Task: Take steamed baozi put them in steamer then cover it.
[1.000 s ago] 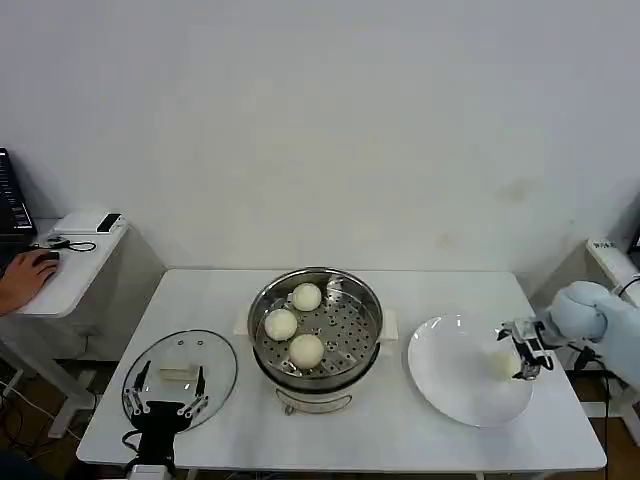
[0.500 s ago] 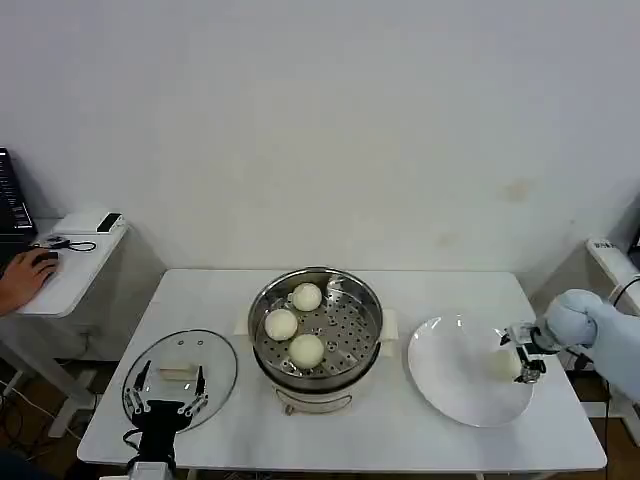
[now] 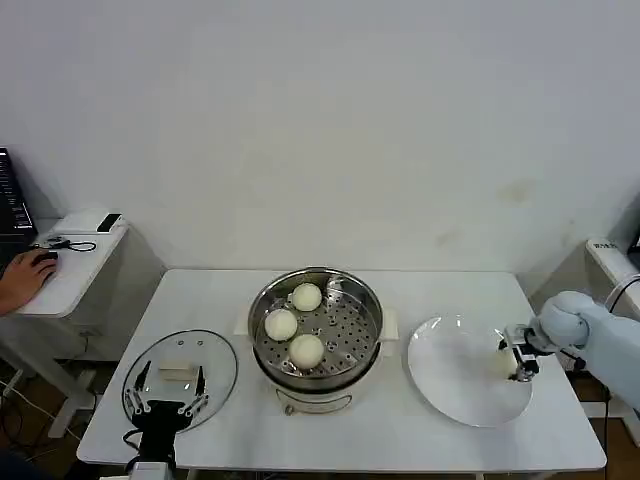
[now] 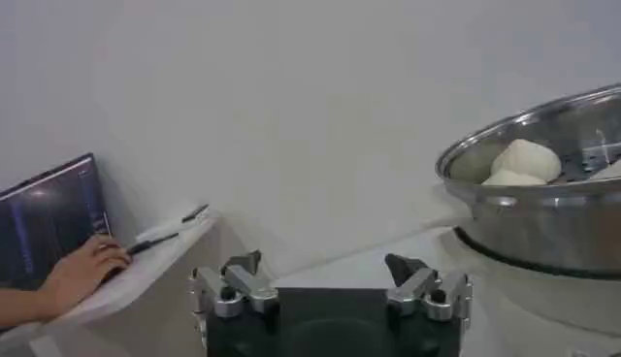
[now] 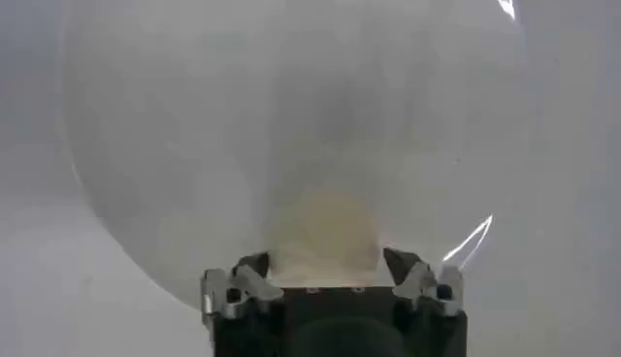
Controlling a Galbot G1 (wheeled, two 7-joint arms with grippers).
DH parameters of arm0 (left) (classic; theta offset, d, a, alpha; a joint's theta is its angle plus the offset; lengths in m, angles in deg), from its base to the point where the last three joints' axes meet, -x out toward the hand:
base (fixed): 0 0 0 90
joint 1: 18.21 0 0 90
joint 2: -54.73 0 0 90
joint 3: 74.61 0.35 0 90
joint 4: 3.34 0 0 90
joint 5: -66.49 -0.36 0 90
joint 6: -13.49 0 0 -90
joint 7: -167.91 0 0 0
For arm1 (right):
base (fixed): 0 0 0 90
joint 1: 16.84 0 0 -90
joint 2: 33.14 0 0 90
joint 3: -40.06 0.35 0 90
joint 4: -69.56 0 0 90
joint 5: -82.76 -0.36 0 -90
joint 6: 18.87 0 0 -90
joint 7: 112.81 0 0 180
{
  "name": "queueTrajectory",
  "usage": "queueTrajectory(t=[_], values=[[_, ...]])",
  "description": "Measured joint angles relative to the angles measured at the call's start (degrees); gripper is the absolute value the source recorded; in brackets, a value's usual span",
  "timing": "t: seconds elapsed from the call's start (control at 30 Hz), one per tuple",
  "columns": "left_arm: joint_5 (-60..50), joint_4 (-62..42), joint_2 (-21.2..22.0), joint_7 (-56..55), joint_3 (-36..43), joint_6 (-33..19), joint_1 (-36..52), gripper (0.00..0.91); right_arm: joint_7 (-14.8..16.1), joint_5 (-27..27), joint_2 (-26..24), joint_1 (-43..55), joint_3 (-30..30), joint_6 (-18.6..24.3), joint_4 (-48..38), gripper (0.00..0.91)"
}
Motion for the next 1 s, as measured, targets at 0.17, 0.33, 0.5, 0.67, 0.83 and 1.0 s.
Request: queueTrajectory(t=[0.17,0.33,0.5,0.67,0.83,1.0], values=[[-0.09,0.42,0.02,-0.01,0.01,-0.04,-0.32,0.907,0.27,-0.36,-0.03,0.48,-0.15,-0.35,0.26,0.655],[-0.15,0.79,-0.08,-0.02,0.04,-0.04,-0.37,0.907,1.01,-1.22,-0.65,2.36,-0.92,-0.80,1.32,0.655],[-0.13,0.90,-0.15,-0.01,0.02,-0.02,-0.01,0.907,1.80,-3.07,-1.43,6.80,-2.65,-1.71,3.11,0.655],[-0.13,0.81,-0.13,-0.01,0.26,-0.03,0.17,0.907,2.01,-6.04,-1.10,13.22,-5.24,-3.14,5.45,0.655],[-0.22,1.15,0.15,0.02,0.48,0.21,0.76,0.907,1.41,-10.63,0.27,21.27,-9.73,-5.14,8.46,0.665],[-0.22,1.43,0.21,0.03,0.44,0.31,0.86,0.907,0.22,-15.56,3.21,29.55,-14.79,-7.60,11.46,0.665]])
